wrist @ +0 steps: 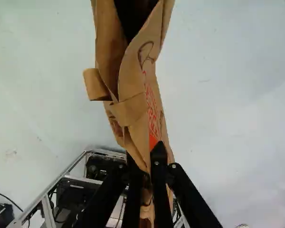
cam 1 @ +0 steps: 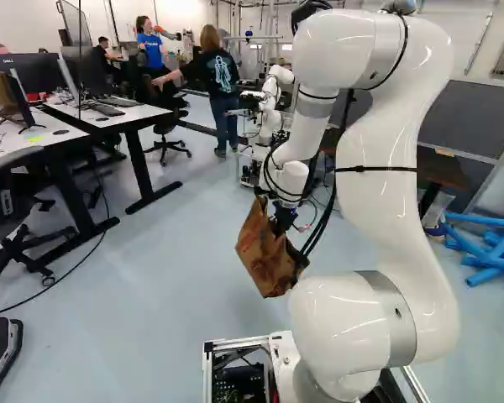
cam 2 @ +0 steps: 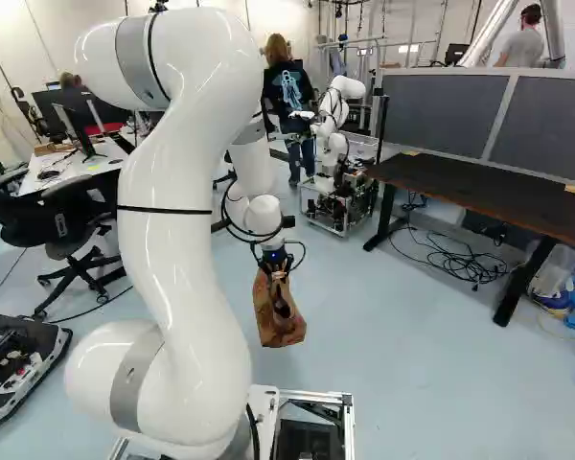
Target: Pick up the bag on the ground and place it on the table
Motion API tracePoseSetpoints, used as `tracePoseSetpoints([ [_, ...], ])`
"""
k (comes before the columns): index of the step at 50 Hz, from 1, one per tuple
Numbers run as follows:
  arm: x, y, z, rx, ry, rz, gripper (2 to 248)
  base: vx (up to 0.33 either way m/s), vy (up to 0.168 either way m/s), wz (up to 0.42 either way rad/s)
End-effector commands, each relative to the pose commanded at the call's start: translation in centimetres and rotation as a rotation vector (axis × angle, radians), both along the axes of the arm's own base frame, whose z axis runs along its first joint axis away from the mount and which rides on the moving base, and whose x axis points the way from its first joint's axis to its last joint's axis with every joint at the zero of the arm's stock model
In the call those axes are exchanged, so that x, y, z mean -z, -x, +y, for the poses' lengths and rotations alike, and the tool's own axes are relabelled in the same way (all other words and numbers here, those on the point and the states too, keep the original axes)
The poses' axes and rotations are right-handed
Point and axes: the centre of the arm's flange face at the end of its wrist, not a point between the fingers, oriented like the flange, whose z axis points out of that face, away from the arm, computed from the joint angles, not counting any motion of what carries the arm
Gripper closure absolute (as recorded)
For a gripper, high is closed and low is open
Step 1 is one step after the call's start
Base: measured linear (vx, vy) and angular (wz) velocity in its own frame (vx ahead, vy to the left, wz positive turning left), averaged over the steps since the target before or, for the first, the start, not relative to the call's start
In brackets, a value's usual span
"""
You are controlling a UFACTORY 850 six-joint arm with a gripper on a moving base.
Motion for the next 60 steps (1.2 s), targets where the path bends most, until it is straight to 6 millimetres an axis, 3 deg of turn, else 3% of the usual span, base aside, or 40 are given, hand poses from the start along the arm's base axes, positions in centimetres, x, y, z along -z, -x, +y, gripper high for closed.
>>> tracePoseSetpoints([
  [60, -9.0, 0.1, 1.4, 0.044, -0.126, 0.112, 223, 0.000, 0.000, 0.000],
])
